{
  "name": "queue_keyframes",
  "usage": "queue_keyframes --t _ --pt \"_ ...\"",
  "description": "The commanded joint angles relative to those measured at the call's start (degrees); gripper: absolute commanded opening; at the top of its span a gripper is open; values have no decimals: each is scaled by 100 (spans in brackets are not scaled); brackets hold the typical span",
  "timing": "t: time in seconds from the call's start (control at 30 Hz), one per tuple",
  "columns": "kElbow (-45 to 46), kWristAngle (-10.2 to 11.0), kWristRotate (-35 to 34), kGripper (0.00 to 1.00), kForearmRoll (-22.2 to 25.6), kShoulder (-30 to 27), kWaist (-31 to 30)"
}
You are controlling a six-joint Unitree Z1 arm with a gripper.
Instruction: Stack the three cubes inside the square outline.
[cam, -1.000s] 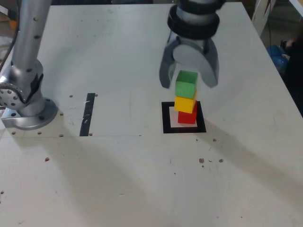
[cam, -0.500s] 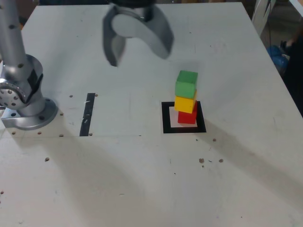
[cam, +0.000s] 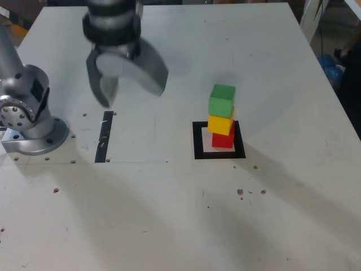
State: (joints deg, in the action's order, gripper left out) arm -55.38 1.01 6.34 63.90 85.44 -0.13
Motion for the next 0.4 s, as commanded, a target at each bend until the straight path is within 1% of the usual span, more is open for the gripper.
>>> queue_keyframes --t 0.0,0.07,0.2,0.37 --pt "774 -83 58 99 -221 85 13" --pt "885 -127 101 99 -378 129 13" --pt "1046 -131 198 99 -608 213 13" --pt "1122 -25 212 99 -644 282 13"
